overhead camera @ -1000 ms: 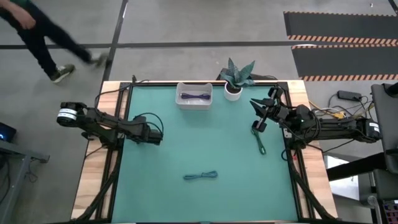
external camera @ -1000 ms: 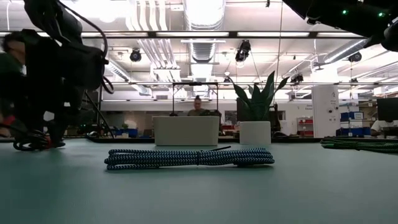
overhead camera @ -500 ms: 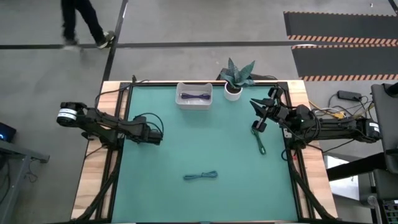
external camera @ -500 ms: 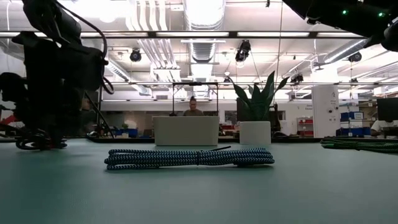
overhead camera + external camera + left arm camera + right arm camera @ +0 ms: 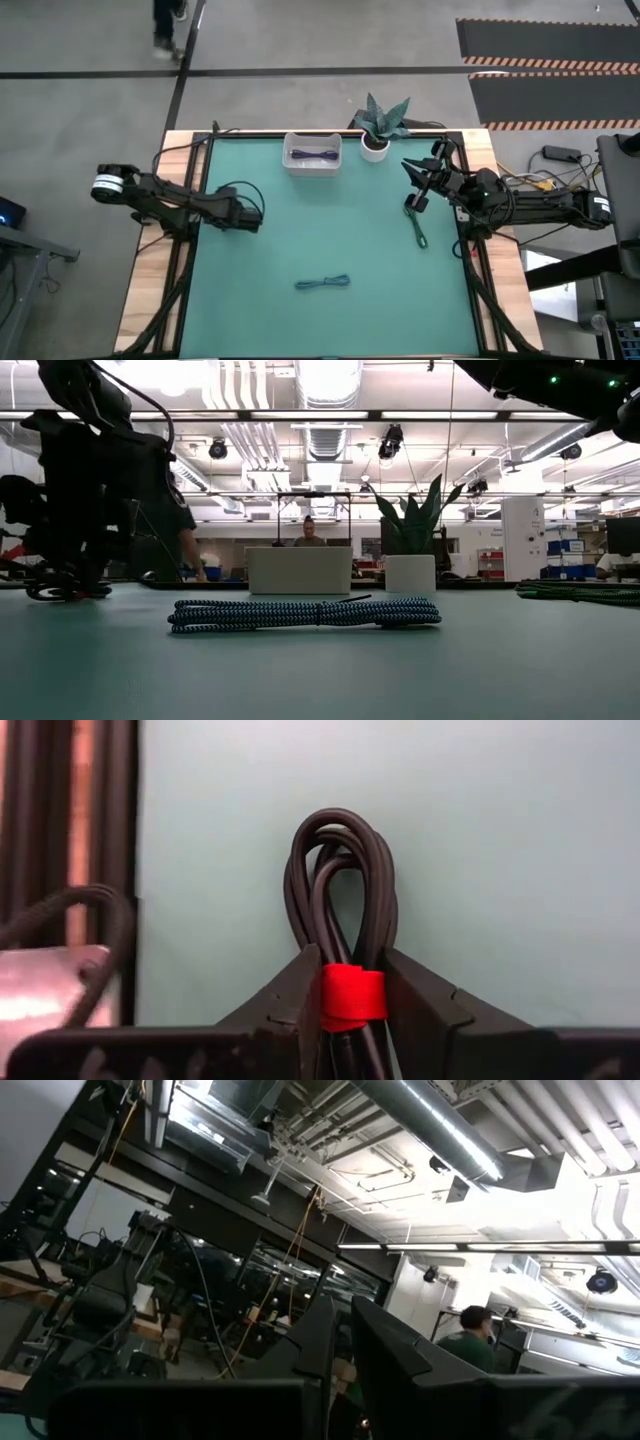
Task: Pick and place USB-C Cables
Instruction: Put the black charger cable into the white bin
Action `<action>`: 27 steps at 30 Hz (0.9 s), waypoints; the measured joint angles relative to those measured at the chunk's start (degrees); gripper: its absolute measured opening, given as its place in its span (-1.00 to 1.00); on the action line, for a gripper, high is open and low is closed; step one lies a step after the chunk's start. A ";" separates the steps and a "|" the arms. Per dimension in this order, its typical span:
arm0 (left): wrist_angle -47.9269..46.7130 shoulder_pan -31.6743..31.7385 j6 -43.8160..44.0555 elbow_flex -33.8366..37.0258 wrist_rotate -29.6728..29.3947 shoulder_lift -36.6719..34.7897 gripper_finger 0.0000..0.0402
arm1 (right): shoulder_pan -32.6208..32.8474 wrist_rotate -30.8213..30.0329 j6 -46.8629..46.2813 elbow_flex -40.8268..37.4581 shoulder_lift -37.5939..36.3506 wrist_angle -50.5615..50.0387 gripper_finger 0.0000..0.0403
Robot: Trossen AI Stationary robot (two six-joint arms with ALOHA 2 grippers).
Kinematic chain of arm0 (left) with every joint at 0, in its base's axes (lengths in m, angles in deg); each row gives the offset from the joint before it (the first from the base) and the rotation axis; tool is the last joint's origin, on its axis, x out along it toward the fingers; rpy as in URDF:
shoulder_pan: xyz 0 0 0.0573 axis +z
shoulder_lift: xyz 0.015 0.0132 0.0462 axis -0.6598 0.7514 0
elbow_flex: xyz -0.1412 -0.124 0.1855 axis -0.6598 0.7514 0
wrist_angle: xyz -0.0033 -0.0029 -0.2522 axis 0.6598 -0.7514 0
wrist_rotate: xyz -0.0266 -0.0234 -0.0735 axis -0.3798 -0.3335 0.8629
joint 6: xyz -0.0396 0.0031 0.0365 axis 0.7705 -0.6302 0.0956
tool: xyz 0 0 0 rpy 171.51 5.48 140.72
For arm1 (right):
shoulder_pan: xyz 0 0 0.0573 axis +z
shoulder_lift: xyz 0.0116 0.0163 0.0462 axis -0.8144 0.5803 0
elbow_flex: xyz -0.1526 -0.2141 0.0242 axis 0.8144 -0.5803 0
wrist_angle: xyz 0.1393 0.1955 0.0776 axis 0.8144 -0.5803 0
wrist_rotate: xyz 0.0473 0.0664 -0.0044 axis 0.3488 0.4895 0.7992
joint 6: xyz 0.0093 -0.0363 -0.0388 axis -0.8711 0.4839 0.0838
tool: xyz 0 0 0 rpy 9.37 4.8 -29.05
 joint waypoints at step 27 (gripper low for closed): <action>11.98 0.16 -43.81 -27.22 -5.23 0.19 -0.62 | 0.00 0.11 -5.39 0.01 -1.02 -2.89 -0.84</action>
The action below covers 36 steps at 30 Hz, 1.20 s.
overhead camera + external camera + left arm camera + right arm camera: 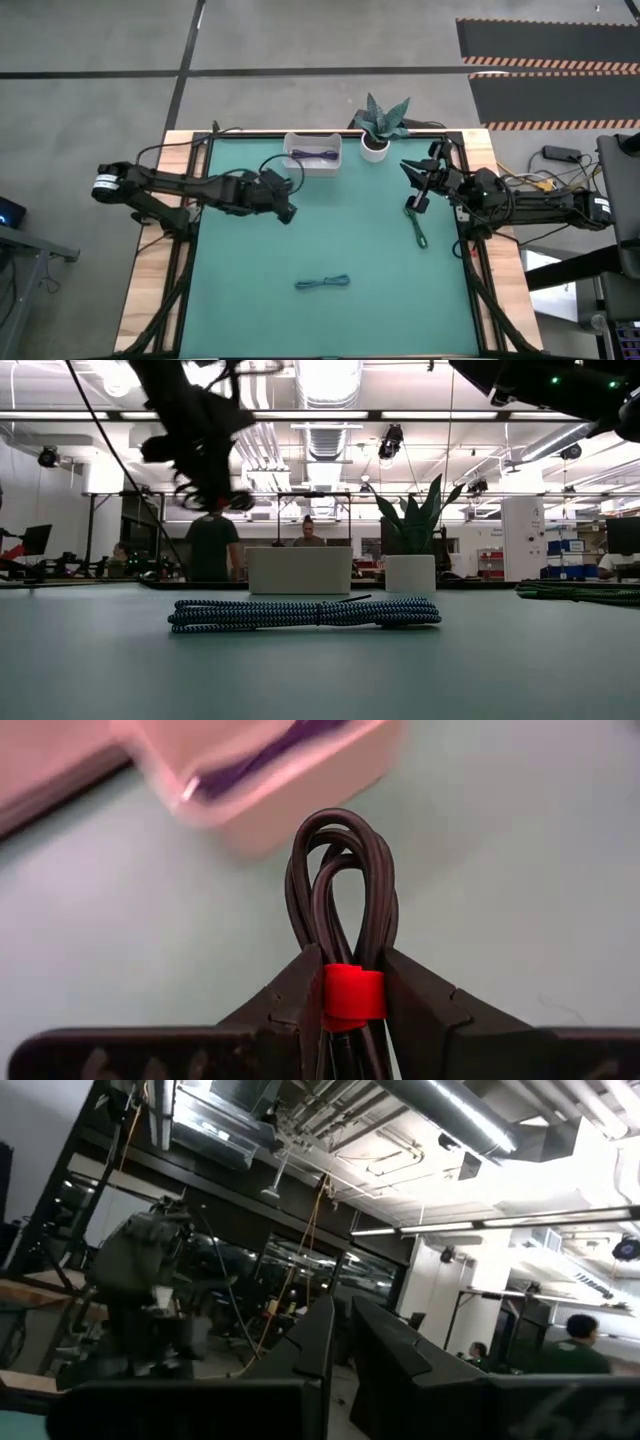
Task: Pick and place USB-C Cables
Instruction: Put the black charger cable into the white bin
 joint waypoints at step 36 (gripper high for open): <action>8.96 13.53 -67.27 -28.13 14.58 17.93 -0.62 | 0.00 8.96 -10.72 -12.03 -18.24 0.29 -0.96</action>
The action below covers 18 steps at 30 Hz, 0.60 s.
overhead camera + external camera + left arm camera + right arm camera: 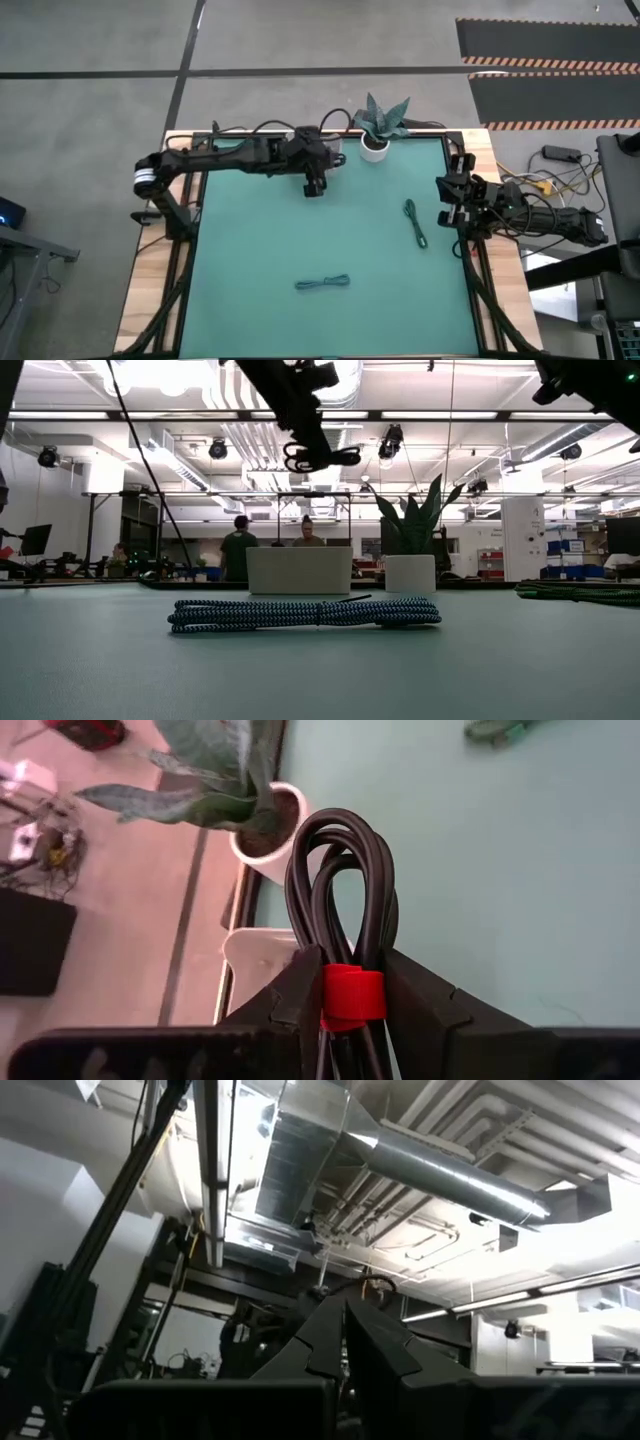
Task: Pick and place USB-C Cables
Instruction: Put the black charger cable into the white bin
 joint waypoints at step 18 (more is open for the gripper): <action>0.89 13.13 -10.72 -0.11 12.90 3.47 -0.62 | 0.00 -4.65 0.87 0.15 0.11 -0.83 -0.96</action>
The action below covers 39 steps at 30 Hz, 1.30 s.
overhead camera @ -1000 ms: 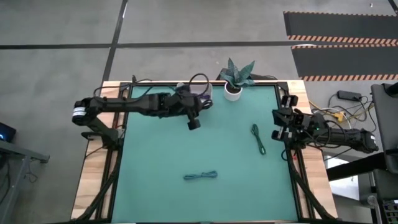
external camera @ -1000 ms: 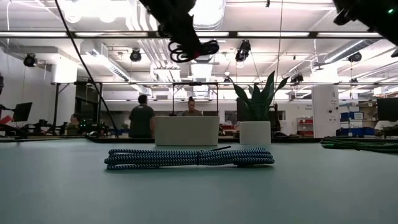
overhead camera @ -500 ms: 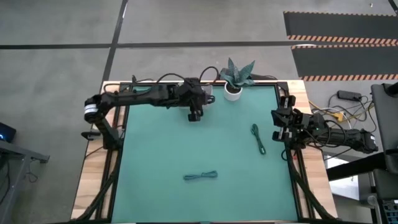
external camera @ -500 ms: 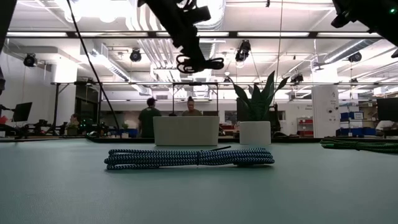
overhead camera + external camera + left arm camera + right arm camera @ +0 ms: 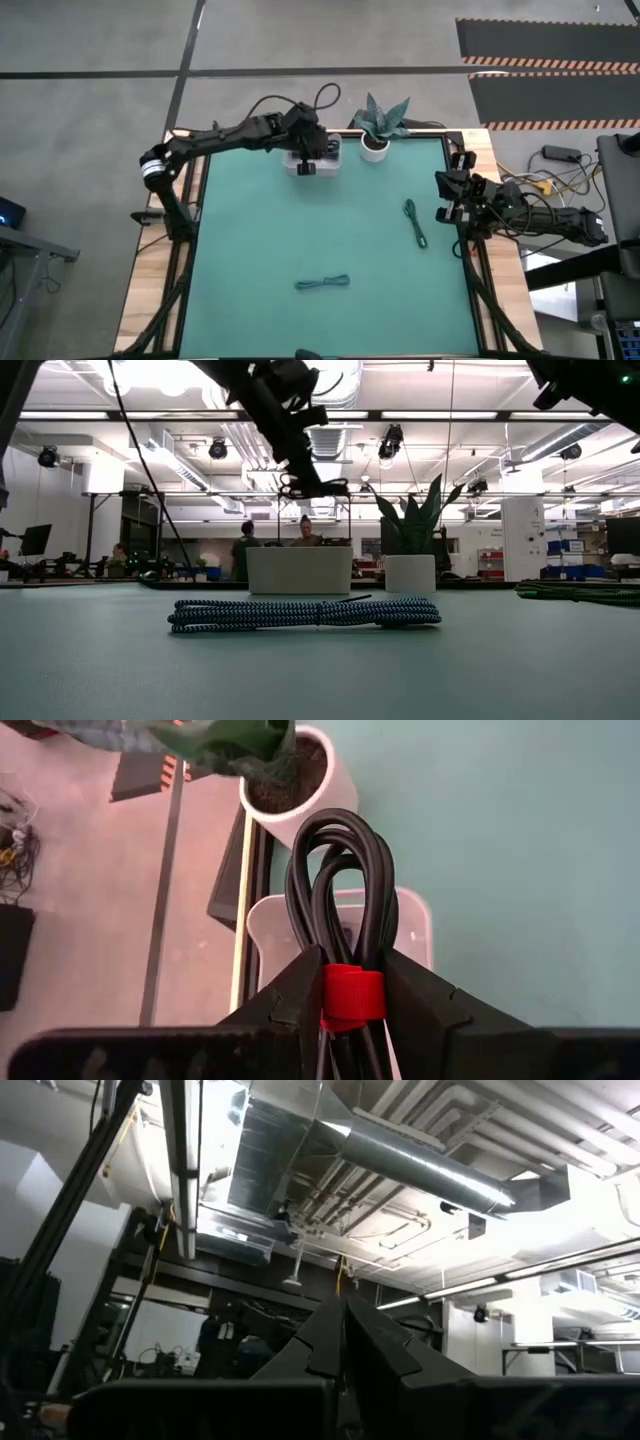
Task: Pick and place USB-C Cables
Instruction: Put the black charger cable into the white bin
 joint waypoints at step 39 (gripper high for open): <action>6.91 8.43 -4.13 2.67 7.47 10.99 -0.62 | 0.00 0.00 0.22 0.02 -0.02 -0.29 -0.96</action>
